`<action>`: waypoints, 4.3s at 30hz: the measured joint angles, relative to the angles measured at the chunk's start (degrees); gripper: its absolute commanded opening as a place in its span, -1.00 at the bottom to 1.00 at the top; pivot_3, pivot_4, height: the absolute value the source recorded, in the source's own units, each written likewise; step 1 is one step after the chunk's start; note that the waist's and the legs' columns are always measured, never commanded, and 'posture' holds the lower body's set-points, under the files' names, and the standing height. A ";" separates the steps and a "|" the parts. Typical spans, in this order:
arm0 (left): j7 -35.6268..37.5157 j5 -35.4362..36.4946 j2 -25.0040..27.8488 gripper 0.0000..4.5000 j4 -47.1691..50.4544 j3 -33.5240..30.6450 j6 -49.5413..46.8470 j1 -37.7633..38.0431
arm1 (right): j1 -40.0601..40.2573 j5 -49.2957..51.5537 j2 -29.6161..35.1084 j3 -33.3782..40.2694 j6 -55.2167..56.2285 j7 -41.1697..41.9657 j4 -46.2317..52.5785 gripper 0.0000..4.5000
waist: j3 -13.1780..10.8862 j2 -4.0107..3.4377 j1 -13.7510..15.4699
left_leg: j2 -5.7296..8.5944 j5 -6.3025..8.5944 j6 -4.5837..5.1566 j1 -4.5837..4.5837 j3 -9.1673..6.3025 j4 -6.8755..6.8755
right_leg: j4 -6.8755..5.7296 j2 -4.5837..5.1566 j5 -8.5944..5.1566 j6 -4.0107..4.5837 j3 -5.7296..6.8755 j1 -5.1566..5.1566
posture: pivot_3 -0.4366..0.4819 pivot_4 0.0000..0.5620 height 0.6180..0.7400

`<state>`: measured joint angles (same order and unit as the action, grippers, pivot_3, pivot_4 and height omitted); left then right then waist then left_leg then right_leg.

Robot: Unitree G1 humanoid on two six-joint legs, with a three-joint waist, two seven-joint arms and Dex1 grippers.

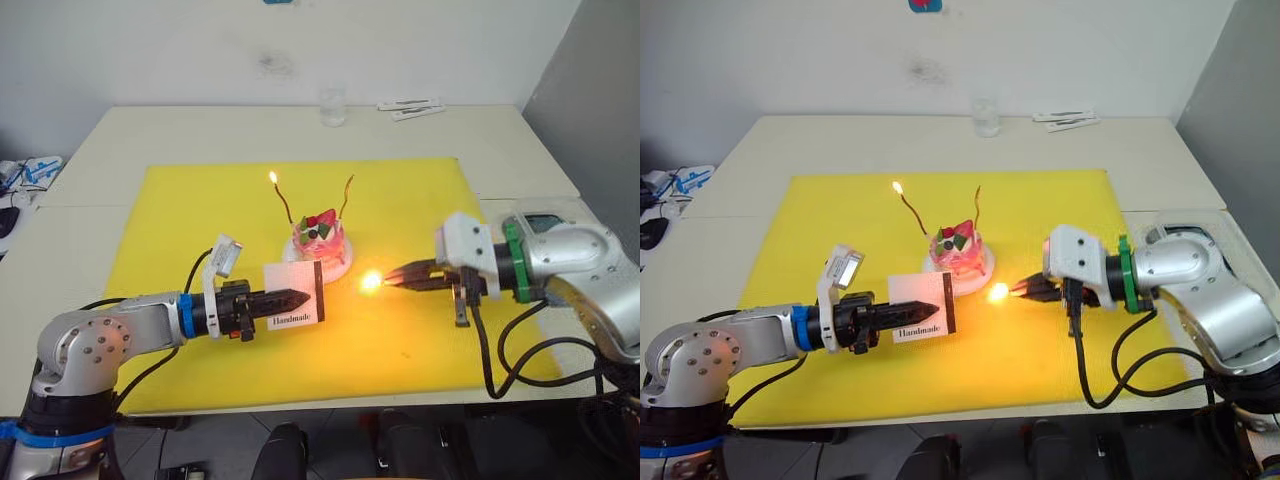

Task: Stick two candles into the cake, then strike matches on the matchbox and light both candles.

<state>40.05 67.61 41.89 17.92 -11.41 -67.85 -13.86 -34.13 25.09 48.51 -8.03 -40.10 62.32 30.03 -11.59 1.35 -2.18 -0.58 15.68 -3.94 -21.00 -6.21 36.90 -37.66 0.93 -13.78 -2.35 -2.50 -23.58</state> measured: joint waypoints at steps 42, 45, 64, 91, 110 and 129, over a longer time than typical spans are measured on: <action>5.70 -6.17 1.05 -1.00 2.22 3.73 3.78 1.97 | -16.41 -8.60 -12.72 -3.86 2.63 -9.83 -18.51 -0.98 | 0.00 -0.02 0.26 | 0.00 -0.01 -0.01 -0.68 -0.02 0.06 | -0.06 0.02 0.18 0.32 0.04 -0.65 | -0.05 -0.47 1.00; 5.70 -6.21 1.01 -1.00 2.22 3.73 3.99 1.98 | -16.42 -8.60 -12.71 -3.86 2.64 -9.69 -18.70 -0.98 | 0.00 -0.02 0.25 | 0.00 -0.01 -0.01 -0.68 -0.03 0.05 | -0.07 0.02 0.18 0.33 0.04 -0.65 | -0.05 -0.47 1.00; 5.92 -6.41 0.69 -1.00 2.07 3.78 4.44 1.98 | -17.08 -8.10 -12.79 -3.86 1.99 -9.37 -18.71 -0.98 | 0.00 -0.02 0.25 | 0.00 -0.01 -0.01 -0.68 -0.02 0.07 | -0.10 0.02 0.19 0.34 0.04 -0.65 | -0.05 -0.47 1.00; 6.35 -6.41 0.52 -1.00 2.06 3.78 4.44 2.02 | -18.13 -6.98 -13.01 -3.85 -0.27 -9.32 -18.39 -0.98 | 0.00 -0.02 0.25 | 0.00 -0.01 -0.01 -0.67 -0.02 0.08 | -0.12 0.02 0.19 0.34 0.04 -0.65 | -0.05 -0.47 1.00; 5.46 -4.51 -0.65 -1.00 1.68 3.18 3.21 0.56 | -15.73 -4.27 -10.87 -1.74 -4.28 -9.04 -12.30 -0.98 | 0.00 -0.02 0.23 | 0.00 -0.01 0.00 -0.64 -0.02 0.10 | -0.20 0.01 0.19 0.34 0.04 -0.65 | -0.05 -0.47 1.00; 3.22 2.05 -3.85 -1.00 2.14 4.39 0.33 -3.75 | 11.01 -5.41 4.87 21.44 -9.44 -17.12 -5.69 -0.98 | 0.01 -0.01 0.49 | 0.08 -0.01 0.00 -0.64 0.02 0.16 | -0.20 0.08 0.17 0.27 0.01 -0.57 | -0.05 -0.47 1.00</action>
<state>43.27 69.65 38.04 20.06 -7.02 -67.52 -17.61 -23.12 19.67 53.38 13.41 -49.53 45.20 24.34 -11.58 1.34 -1.69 -0.49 15.68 -3.94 -21.65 -6.20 37.06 -37.87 1.00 -13.60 -2.08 -2.50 -24.15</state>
